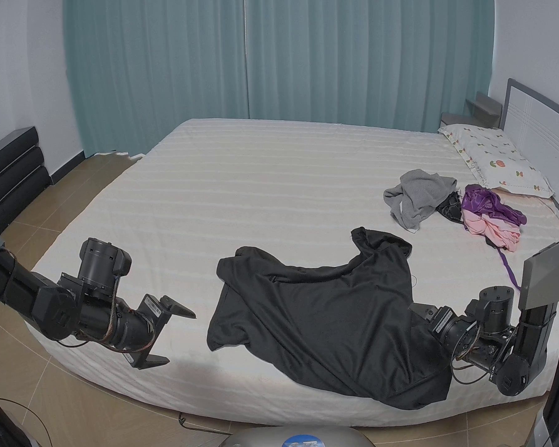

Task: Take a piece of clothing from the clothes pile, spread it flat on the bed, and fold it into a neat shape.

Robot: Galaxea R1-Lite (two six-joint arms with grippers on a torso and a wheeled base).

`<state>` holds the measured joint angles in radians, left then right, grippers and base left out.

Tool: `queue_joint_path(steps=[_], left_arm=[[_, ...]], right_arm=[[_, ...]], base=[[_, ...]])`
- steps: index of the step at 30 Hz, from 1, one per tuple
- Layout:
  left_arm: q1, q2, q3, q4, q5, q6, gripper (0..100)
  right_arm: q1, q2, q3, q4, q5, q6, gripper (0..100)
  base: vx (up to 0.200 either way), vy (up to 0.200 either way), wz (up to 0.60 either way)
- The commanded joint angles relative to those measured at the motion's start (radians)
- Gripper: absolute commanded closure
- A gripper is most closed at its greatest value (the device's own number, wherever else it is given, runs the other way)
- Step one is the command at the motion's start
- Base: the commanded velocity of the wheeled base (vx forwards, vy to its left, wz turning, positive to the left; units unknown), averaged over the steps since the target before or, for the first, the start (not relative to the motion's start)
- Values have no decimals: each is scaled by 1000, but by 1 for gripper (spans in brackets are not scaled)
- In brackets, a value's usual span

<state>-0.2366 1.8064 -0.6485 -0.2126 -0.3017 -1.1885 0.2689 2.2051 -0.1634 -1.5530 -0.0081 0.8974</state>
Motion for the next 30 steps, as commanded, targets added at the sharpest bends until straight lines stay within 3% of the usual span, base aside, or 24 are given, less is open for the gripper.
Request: queue_joint_path(steps=[1,9,23,30], left_arm=[[-35,45,-3,-8,30,0,0],[-98,218,-39,-185,182,0,0],[-155,241,-97,-183,200,-3,0],[-162,241,-106,-182,202,-5,0]], right_arm=[[1,-2,1,-13,0,0,0],[3,-2,-2,-13,0,0,0],[4,-1,-8,-13,0,0,0],[4,-1,-10,-13,0,0,0]], base=[[0,0,0],[0,0,0],[0,0,0],[0,-200,0]])
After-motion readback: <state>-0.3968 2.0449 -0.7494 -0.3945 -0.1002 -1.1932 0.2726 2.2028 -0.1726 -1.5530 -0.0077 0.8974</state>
